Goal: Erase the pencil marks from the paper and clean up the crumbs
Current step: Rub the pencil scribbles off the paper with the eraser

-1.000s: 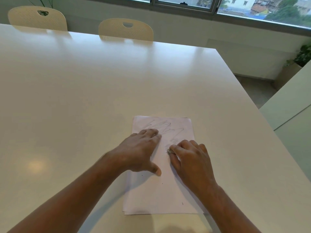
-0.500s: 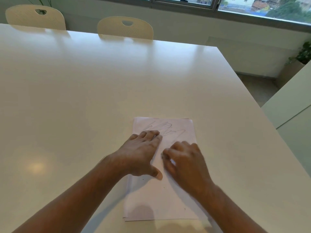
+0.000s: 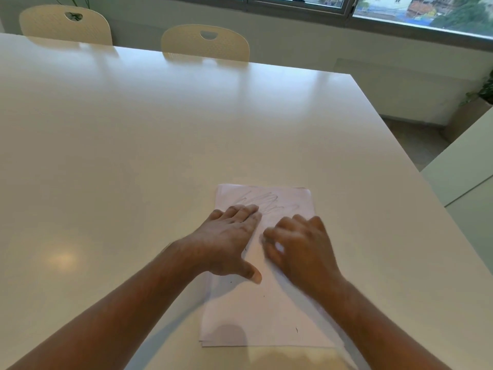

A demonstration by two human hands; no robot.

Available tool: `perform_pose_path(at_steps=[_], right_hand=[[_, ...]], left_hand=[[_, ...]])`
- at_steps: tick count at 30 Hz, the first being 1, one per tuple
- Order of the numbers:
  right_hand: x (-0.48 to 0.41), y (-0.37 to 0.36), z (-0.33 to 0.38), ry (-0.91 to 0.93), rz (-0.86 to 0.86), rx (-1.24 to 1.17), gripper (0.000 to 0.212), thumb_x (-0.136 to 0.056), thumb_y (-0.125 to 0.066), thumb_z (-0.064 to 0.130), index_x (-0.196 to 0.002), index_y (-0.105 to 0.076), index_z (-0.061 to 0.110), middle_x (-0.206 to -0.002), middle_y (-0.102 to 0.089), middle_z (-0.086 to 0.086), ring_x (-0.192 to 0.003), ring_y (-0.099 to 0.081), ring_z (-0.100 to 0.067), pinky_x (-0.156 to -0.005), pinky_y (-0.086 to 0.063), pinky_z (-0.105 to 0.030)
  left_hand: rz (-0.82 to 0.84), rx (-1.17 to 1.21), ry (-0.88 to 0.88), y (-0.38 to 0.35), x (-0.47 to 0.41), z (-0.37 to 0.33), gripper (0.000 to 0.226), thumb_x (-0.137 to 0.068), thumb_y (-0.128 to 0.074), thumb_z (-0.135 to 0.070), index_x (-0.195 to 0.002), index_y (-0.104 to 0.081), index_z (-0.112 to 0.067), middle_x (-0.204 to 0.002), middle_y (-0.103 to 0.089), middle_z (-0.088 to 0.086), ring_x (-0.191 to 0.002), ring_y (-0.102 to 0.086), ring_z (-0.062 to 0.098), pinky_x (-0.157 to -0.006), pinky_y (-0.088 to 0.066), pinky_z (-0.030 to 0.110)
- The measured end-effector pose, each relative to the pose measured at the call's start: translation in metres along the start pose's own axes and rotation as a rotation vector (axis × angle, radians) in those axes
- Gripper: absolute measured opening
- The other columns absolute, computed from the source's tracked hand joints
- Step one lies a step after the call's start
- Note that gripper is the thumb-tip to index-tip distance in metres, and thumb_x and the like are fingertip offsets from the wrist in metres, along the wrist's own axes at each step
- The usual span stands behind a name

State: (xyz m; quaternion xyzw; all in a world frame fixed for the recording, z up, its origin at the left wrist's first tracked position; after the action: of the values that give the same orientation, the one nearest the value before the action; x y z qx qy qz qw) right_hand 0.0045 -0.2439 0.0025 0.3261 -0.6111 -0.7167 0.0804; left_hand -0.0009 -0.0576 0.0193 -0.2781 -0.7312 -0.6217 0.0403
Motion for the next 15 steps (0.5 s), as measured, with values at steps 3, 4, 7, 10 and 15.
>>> perform_pose_path(at_steps=[3, 4, 7, 10, 15], right_hand=[[-0.024, -0.004, -0.037, -0.221, -0.027, 0.080, 0.024, -0.096, -0.059, 0.038, -0.080, -0.075, 0.028, -0.082, -0.072, 0.007, -0.081, -0.065, -0.022, -0.077, -0.041, -0.040], [-0.027, -0.004, -0.041, -0.254, -0.015, 0.066, 0.025, -0.096, -0.059, 0.037, -0.080, -0.076, 0.028, -0.083, -0.072, 0.007, -0.082, -0.065, -0.022, -0.077, -0.041, -0.040], [-0.017, -0.002, -0.015, -0.133, -0.017, -0.021, 0.022, -0.095, -0.061, 0.037, -0.080, -0.073, 0.027, -0.080, -0.069, 0.008, -0.080, -0.063, -0.020, -0.076, -0.038, -0.039], [0.001, 0.000, 0.010, 0.047, 0.033, -0.082, 0.020, -0.098, -0.061, 0.038, -0.086, -0.075, 0.030, -0.080, -0.069, 0.011, -0.077, -0.059, -0.016, -0.075, -0.035, -0.037], [-0.019, -0.002, -0.038, -0.213, -0.043, 0.067, 0.021, -0.095, -0.062, 0.040, -0.081, -0.076, 0.031, -0.083, -0.073, 0.009, -0.080, -0.065, -0.019, -0.076, -0.037, -0.039]], left_hand=[[-0.004, 0.005, -0.006, 0.001, 0.001, -0.001, 0.132, -0.081, -0.072, -0.076, -0.168, 0.012, -0.022, -0.176, 0.018, -0.007, -0.161, 0.019, 0.014, -0.130, 0.005, 0.041], [-0.006, 0.007, -0.007, 0.001, 0.001, -0.001, 0.132, -0.081, -0.072, -0.075, -0.169, 0.011, -0.022, -0.176, 0.017, -0.007, -0.161, 0.018, 0.014, -0.129, 0.005, 0.041], [-0.004, -0.002, -0.009, 0.002, -0.001, -0.001, 0.133, -0.081, -0.072, -0.076, -0.168, 0.012, -0.021, -0.176, 0.018, -0.006, -0.161, 0.018, 0.015, -0.129, 0.005, 0.041], [0.011, -0.008, -0.004, 0.003, -0.003, -0.002, 0.132, -0.082, -0.071, -0.076, -0.168, 0.013, -0.022, -0.176, 0.021, -0.005, -0.161, 0.021, 0.017, -0.129, 0.006, 0.041], [0.032, -0.012, -0.001, 0.004, -0.002, -0.003, 0.134, -0.082, -0.073, -0.075, -0.168, 0.014, -0.022, -0.176, 0.021, -0.004, -0.161, 0.021, 0.018, -0.129, 0.007, 0.042]])
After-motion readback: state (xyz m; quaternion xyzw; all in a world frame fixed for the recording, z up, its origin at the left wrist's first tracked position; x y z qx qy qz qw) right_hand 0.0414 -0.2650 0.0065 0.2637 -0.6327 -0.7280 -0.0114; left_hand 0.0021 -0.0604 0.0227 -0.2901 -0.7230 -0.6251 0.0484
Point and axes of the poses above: each hand's wrist, its own x-axis away from the middle knuckle, its own y-axis out of the back of the hand, z = x × y, the point moved 2 cm from there along -x, towards the middle knuckle
